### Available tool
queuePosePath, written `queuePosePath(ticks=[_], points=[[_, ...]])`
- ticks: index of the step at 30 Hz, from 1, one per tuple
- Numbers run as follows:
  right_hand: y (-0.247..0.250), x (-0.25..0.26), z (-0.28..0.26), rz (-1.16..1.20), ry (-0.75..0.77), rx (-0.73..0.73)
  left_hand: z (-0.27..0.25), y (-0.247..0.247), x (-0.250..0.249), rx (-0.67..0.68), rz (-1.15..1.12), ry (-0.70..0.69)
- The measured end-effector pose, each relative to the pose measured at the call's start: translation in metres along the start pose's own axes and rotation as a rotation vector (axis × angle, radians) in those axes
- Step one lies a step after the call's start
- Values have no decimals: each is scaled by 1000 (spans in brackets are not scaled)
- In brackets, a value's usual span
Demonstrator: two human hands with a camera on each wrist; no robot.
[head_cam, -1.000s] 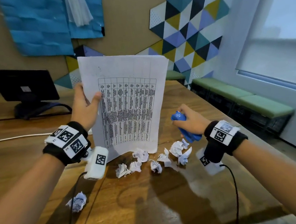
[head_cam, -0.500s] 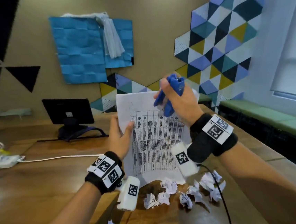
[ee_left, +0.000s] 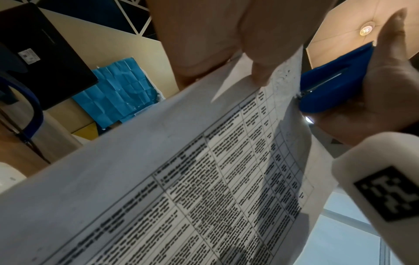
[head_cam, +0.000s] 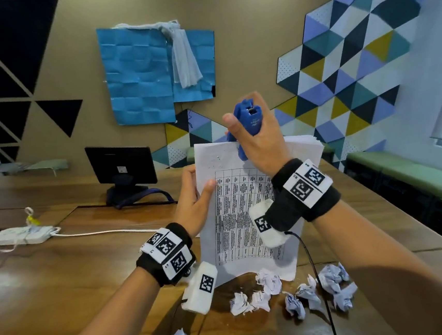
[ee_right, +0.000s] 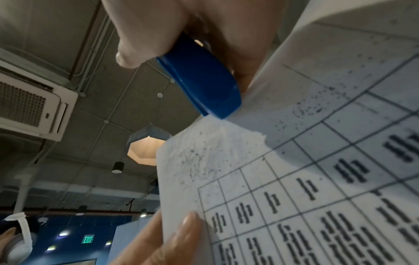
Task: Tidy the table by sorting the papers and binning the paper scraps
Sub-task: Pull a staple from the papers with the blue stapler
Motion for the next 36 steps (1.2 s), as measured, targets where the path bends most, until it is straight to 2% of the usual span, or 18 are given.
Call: queuePosePath(ticks=[8, 13, 17, 21, 24, 30, 36], points=[[-12, -3, 8, -170, 38, 15, -5, -1, -7, 14, -72, -24], [-7, -3, 14, -364, 107, -38, -6, 0, -8, -8, -42, -40], [10, -17, 17, -442, 59, -95, -7, 2, -9, -43, -34, -71], [13, -27, 17, -535, 15, -15, -8, 0, -10, -37, -15, -84], [-1, -24, 15, -578, 42, 70, -7, -4, -9, -27, -33, -74], [-51, -7, 6, -606, 201, 157, -5, -4, -2, -46, 33, -62], [-71, -5, 9, -590, 218, 131, -4, -4, -3, 12, 97, -18]])
Point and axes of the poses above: each hand's wrist, its own z-axis towards the middle knuckle, its own y-axis out of the back of the hand, x = y × z, the point moved 7 cm from there along z, towards the middle knuckle, and after that the axes turned 4 degrees about -z, right-handed, at the moved point
